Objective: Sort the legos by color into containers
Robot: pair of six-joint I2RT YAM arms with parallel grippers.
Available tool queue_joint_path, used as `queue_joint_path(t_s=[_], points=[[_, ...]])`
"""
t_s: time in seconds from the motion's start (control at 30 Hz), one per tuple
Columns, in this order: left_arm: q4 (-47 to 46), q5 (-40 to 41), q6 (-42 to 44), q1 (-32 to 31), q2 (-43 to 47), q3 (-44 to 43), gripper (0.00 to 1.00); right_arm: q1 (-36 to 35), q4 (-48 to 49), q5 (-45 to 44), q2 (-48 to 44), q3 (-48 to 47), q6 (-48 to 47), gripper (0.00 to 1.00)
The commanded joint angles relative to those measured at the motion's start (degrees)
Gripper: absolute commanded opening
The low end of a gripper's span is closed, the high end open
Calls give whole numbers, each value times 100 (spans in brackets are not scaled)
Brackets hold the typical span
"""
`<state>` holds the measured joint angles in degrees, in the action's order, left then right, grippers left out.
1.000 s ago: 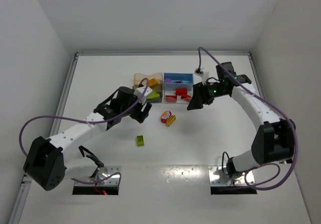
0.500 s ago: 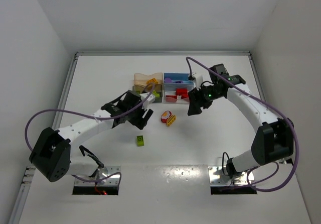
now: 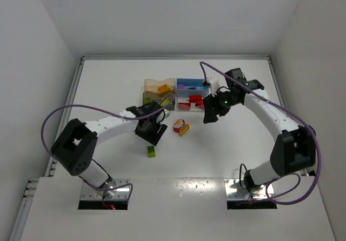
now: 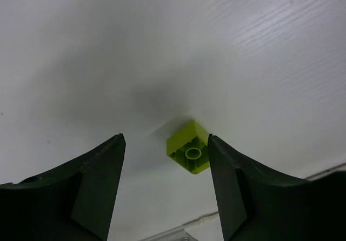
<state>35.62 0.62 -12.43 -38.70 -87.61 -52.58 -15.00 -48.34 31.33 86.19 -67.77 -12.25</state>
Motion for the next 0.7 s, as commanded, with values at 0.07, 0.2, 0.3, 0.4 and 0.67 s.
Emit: queue_joint_path(t_s=[0.07,0.2,0.3,0.4,0.67], points=[[586,61,-558,-226,-177,-358,66,50,-35,-145,-304,35,-137,70],[587,-10,-612,-532,-238,-359,65,50,-88,-198,-410,97,-137,70],[587,-10,-673,-586,-291,-359,65,50,-150,-198,-472,97,-199,70],[640,-10,-673,-586,-423,-359,65,50,-211,-250,-525,97,-260,70],[692,175,-779,-481,-590,-359,70,103,-317,-303,-709,203,-260,70]])
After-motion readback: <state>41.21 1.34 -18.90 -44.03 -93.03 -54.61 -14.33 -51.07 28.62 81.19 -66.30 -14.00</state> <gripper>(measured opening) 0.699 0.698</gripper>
